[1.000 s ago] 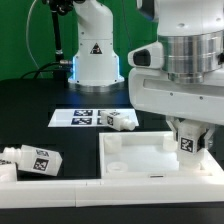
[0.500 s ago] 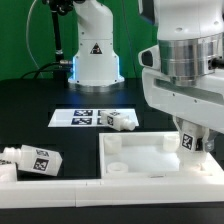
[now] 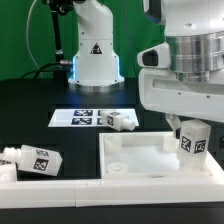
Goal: Assemble one leg
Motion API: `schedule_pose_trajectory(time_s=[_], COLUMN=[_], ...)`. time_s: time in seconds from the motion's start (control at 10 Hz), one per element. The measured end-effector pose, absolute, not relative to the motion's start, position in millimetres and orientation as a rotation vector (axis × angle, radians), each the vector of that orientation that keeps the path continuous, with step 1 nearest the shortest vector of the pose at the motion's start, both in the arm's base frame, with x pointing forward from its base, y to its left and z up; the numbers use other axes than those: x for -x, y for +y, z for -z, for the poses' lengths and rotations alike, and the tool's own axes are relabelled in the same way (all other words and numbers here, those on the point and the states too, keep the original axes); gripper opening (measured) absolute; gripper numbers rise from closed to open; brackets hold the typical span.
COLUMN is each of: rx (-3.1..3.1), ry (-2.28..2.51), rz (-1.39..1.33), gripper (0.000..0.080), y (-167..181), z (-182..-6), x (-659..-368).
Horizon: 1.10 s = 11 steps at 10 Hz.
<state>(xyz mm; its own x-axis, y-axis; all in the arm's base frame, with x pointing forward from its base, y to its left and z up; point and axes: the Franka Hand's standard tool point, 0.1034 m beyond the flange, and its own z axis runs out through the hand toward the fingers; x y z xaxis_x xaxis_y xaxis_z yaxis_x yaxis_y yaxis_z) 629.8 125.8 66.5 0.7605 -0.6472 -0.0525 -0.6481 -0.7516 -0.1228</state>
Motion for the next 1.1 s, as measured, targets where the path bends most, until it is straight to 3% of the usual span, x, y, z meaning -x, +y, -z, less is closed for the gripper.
schedule_pose_trajectory(time_s=[0.3, 0.6, 0.9, 1.0, 1.1], rx=[2.962, 3.019, 3.055, 3.058, 3.058], ry=[0.594, 0.269, -0.443, -0.407, -0.408], rz=[0.041, 0.057, 0.089, 0.087, 0.087], gripper=[0.0648, 0.0649, 0.0649, 0.0649, 0.0556], y=[117.3, 116.9, 107.8, 108.8, 109.0], z=[-78.0, -75.9, -75.4, -75.3, -75.3], x=[-635.8, -634.9, -636.0, -635.8, -635.7])
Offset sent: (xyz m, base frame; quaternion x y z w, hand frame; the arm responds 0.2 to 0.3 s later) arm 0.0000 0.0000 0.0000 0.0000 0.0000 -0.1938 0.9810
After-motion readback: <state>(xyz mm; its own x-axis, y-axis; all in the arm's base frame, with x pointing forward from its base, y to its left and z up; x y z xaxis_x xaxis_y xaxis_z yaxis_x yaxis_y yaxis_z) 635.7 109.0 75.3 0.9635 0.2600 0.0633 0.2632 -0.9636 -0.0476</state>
